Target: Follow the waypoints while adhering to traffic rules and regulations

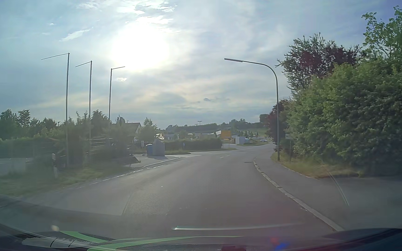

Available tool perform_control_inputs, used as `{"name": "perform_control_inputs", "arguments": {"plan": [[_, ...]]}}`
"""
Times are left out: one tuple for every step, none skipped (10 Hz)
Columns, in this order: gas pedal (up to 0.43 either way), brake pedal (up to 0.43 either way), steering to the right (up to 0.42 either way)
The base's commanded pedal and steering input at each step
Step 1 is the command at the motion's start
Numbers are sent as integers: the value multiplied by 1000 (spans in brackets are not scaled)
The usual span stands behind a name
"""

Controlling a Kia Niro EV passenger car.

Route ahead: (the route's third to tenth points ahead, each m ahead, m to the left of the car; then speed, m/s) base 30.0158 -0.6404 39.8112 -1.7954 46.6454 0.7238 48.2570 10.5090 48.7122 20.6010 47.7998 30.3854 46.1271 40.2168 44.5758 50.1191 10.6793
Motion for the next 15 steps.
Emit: {"name": "perform_control_inputs", "arguments": {"plan": [[0,244,18],[0,250,18],[0,256,18],[0,256,18],[0,256,19],[0,268,20],[0,262,21],[0,262,22],[0,256,24],[0,262,27],[0,250,29],[0,220,33],[0,226,36],[0,226,38],[0,232,41]]}}
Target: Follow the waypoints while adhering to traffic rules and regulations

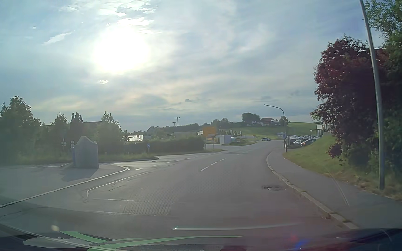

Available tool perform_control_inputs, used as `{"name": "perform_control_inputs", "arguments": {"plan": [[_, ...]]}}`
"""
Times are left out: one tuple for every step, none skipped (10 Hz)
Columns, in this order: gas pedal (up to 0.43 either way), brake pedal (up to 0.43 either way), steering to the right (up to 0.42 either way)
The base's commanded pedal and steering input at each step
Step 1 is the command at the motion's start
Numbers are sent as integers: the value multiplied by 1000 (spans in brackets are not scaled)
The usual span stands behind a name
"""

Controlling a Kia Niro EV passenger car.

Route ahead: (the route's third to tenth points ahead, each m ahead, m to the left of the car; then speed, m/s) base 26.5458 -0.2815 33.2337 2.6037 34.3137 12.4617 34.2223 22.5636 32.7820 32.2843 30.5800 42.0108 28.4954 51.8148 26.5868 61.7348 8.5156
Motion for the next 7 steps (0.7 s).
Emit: {"name": "perform_control_inputs", "arguments": {"plan": [[0,213,43],[0,207,44],[0,207,45],[0,213,44],[0,220,45],[0,226,45],[0,220,45]]}}
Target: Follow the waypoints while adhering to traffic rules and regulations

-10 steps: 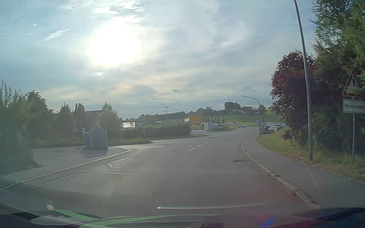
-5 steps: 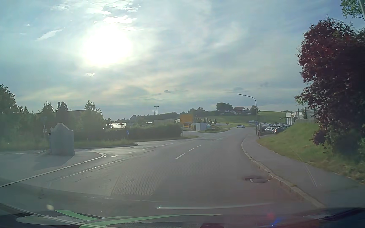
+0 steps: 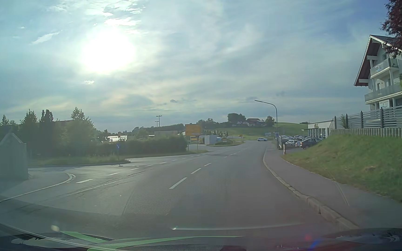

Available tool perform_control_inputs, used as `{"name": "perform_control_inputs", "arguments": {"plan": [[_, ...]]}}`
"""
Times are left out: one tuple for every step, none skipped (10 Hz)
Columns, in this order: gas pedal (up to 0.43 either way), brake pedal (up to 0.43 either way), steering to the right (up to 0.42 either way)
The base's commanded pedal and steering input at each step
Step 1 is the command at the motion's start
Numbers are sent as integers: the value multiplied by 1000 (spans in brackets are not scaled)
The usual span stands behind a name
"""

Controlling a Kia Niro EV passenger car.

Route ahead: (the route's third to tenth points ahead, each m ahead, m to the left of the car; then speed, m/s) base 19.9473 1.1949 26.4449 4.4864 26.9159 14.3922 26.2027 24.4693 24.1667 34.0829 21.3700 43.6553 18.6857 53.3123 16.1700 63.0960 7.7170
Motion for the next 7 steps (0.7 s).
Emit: {"name": "perform_control_inputs", "arguments": {"plan": [[0,226,45],[0,226,45],[0,213,45],[0,220,44],[0,213,44],[0,213,44],[0,213,42]]}}
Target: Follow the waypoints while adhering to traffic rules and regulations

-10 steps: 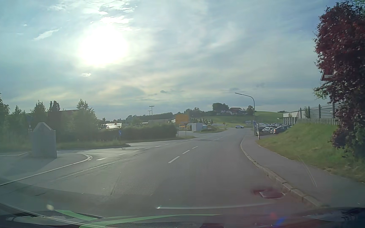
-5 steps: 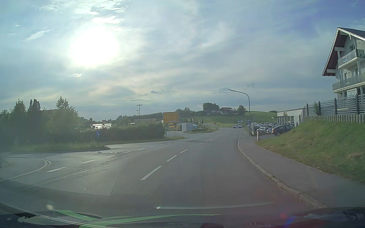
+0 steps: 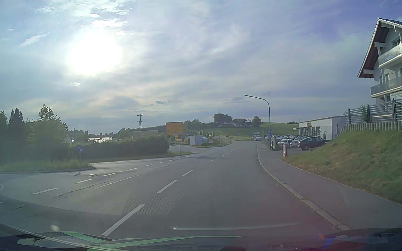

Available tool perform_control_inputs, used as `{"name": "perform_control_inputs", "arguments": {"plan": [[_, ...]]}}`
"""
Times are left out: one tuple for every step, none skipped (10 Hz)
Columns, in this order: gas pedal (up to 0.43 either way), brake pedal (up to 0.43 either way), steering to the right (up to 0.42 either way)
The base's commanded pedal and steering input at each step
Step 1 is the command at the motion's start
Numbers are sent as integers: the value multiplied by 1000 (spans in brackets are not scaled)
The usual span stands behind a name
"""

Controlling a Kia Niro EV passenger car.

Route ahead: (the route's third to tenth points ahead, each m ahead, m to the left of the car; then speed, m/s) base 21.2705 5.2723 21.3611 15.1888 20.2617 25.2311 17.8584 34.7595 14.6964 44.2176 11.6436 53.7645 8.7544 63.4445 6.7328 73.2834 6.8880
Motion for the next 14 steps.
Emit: {"name": "perform_control_inputs", "arguments": {"plan": [[0,171,41],[0,159,41],[0,159,42],[0,152,44],[0,146,45],[0,146,45],[0,159,45],[0,165,45],[0,165,44],[0,165,43],[0,171,39],[0,183,31],[0,195,25],[0,226,19]]}}
